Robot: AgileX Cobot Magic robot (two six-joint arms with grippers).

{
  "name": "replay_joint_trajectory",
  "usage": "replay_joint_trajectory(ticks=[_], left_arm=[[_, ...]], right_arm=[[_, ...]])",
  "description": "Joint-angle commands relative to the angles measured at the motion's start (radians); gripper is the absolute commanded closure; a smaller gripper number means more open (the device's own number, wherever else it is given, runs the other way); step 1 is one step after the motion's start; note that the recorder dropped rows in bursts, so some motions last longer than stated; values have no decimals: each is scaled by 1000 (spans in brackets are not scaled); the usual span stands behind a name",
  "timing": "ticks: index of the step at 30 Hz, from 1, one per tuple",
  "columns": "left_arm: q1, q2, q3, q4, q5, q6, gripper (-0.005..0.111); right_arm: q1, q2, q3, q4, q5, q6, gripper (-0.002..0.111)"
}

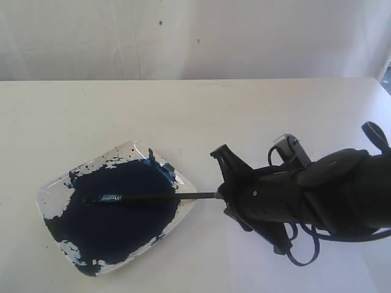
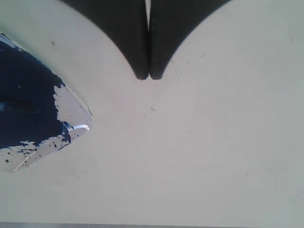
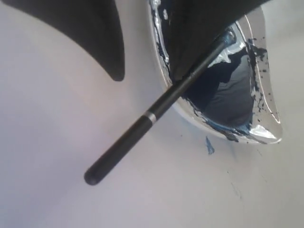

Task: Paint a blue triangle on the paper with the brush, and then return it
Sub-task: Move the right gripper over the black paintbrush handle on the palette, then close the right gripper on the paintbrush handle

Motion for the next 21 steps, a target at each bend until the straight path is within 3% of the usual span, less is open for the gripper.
replay_joint_trajectory(ticks=[1,21], left_arm=[[-7,-4,3,-7,-3,-6,107],[-7,-4,3,-7,-3,-6,107]], right_arm=[[2,29,-39,-2,-33,60,78],[2,176,-144,-3,-100,218,78]])
